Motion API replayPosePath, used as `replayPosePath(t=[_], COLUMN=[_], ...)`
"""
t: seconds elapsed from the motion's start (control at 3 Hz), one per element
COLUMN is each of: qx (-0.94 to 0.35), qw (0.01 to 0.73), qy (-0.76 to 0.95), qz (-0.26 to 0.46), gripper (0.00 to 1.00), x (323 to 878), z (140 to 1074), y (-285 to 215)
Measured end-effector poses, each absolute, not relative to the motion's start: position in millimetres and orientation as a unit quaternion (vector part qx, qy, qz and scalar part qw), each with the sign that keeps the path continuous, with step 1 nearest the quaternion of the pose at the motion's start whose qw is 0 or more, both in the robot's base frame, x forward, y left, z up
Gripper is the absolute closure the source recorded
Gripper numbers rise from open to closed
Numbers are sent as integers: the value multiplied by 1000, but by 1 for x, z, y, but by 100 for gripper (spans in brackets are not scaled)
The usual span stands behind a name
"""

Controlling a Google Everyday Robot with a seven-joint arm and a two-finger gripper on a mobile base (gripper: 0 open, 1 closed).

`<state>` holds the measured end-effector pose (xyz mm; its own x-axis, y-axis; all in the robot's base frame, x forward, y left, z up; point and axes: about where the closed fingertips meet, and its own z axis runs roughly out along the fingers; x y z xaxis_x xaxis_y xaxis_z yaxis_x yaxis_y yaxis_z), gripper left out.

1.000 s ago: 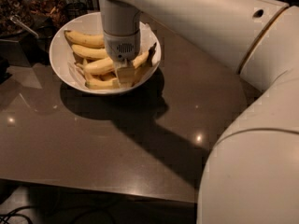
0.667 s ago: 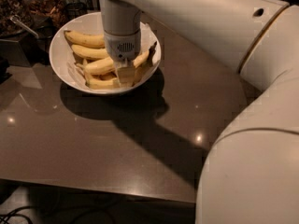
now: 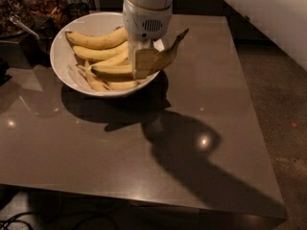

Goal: Pick banana from white bowl

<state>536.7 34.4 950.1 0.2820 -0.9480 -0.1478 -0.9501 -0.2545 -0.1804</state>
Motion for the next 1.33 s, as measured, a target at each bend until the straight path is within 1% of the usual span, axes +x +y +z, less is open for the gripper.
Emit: replayPosePath(t=[0.33, 0.67, 1.0, 1.33], qx=[-792, -782, -760, -760], qw=[112, 100, 112, 121], qy=[601, 615, 639, 638], qz=[2, 8, 32, 31], gripper=[100, 100, 100, 100], x=[536, 511, 461, 464], z=[950, 958, 975, 976], y=[38, 39, 43, 46])
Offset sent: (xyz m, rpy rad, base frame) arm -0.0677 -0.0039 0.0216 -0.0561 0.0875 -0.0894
